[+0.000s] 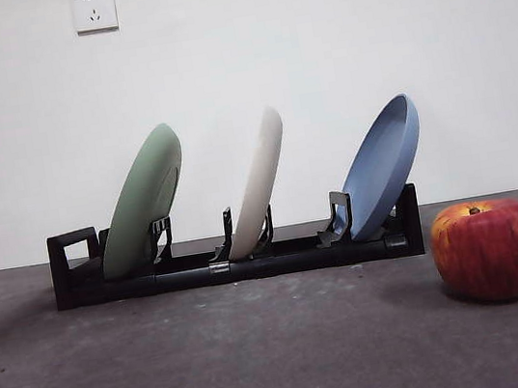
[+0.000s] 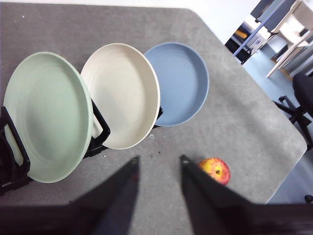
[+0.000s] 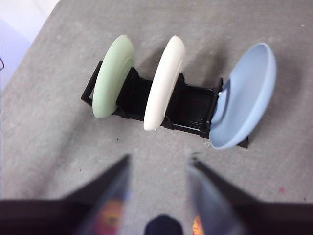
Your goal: Take the green plate from the plate rack,put the plate on the table,take the apple from the table,put the apple in the plate
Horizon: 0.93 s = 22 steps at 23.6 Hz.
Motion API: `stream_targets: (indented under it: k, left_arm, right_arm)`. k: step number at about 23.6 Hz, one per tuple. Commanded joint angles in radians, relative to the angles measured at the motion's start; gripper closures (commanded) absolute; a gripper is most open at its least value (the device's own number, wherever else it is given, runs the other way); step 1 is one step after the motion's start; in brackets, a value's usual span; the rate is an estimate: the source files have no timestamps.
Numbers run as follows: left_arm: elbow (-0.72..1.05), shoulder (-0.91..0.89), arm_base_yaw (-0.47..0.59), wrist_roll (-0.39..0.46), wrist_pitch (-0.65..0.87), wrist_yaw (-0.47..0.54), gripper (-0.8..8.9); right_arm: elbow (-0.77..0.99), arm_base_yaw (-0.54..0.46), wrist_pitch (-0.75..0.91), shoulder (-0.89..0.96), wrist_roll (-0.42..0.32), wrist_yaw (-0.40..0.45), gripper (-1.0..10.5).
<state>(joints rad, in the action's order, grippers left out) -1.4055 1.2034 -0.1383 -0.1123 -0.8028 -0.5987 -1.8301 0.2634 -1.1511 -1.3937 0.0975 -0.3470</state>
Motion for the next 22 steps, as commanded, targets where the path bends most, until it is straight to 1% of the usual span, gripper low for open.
stream_targets:
  k: [1,3,6,8,13,16,18,21,22]
  left_arm:
    - [-0.004,0.021,-0.013,0.01,0.019,0.001,2.79]
    - [-0.005,0.046,-0.014,0.002,0.04,0.017,2.79]
    - [-0.062,0.125,-0.03,-0.002,0.048,0.093,2.79]
    - [-0.153,0.207,-0.04,-0.002,0.031,0.118,2.8]
    - [-0.471,0.456,-0.088,0.034,-0.114,0.197,2.81]
    - [-0.603,0.578,-0.111,0.048,-0.187,0.248,2.81]
    - [-0.638,0.639,-0.118,0.065,-0.207,0.261,2.82]
    - [-0.638,0.705,-0.118,0.065,-0.209,0.261,2.82]
    - [-0.638,0.721,-0.118,0.064,-0.211,0.262,2.82]
  right_arm:
    - [-0.018,0.011,0.007,-0.015,-0.024,0.0,1.6]
    - [-0.023,0.012,0.008,-0.023,-0.024,0.0,1.6]
    - [-0.024,0.012,0.023,-0.023,-0.024,0.001,1.6]
    - [-0.024,0.012,0.029,-0.023,-0.023,0.001,1.6]
    - [-0.024,0.012,0.022,-0.024,-0.019,0.008,1.6]
    - [-0.024,0.012,0.012,-0.024,-0.019,0.009,1.7]
    - [-0.024,0.012,0.002,-0.024,-0.019,0.018,1.7]
    - [-0.024,0.012,-0.01,-0.024,-0.02,0.053,1.7]
    - [-0.024,0.012,-0.01,-0.024,-0.019,0.053,1.7]
